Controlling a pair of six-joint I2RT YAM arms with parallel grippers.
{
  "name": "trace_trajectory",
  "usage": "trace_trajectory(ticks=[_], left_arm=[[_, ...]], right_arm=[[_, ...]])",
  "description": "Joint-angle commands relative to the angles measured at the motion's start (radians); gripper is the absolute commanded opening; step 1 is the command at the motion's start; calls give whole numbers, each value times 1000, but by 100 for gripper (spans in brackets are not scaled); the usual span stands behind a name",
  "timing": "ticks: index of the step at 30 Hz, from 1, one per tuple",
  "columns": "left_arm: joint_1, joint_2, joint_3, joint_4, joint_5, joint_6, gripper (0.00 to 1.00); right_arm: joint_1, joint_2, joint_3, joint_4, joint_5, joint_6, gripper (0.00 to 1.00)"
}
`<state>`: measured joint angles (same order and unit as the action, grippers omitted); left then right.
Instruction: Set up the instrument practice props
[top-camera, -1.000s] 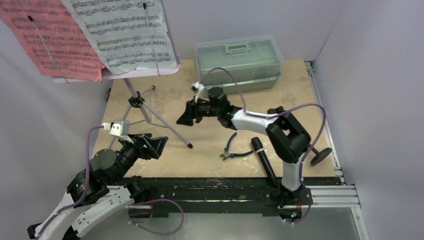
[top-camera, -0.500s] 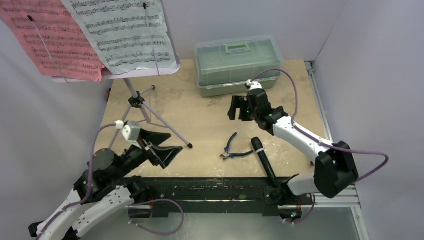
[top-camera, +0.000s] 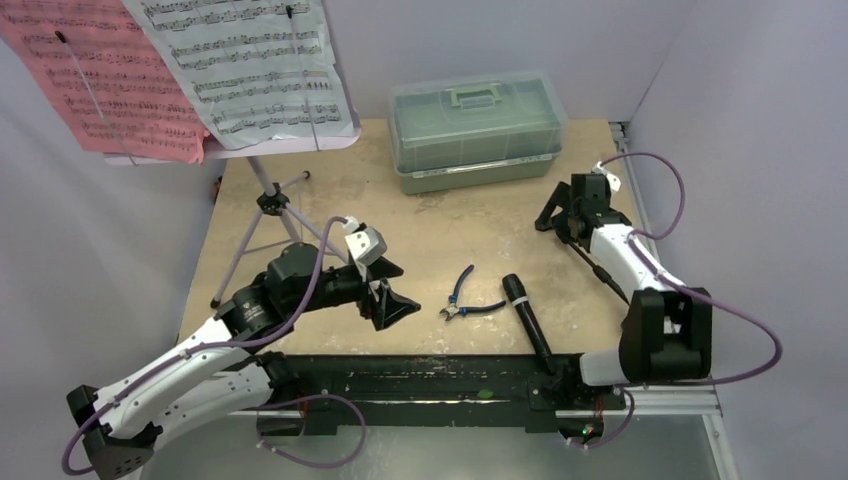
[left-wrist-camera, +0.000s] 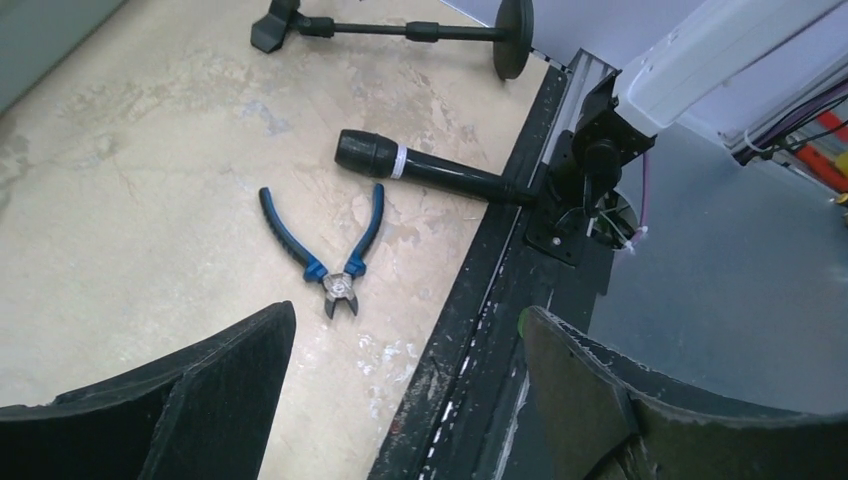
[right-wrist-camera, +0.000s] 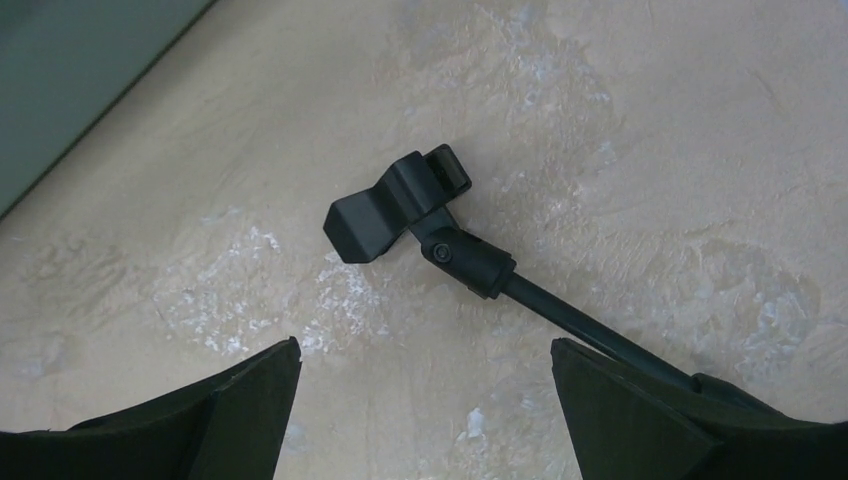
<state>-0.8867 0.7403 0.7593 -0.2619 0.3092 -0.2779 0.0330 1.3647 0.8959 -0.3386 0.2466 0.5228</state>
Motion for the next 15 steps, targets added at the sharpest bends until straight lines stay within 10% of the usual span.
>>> trace_trajectory(ticks=[1, 15], left_arm=[[-3, -72, 28, -14, -24, 104, 84], [-3, -169, -25, -48, -69, 132, 85]], right_arm=[[-11, 107, 84, 12, 18, -3, 99], [-12, 399, 272, 63, -26, -197, 85]])
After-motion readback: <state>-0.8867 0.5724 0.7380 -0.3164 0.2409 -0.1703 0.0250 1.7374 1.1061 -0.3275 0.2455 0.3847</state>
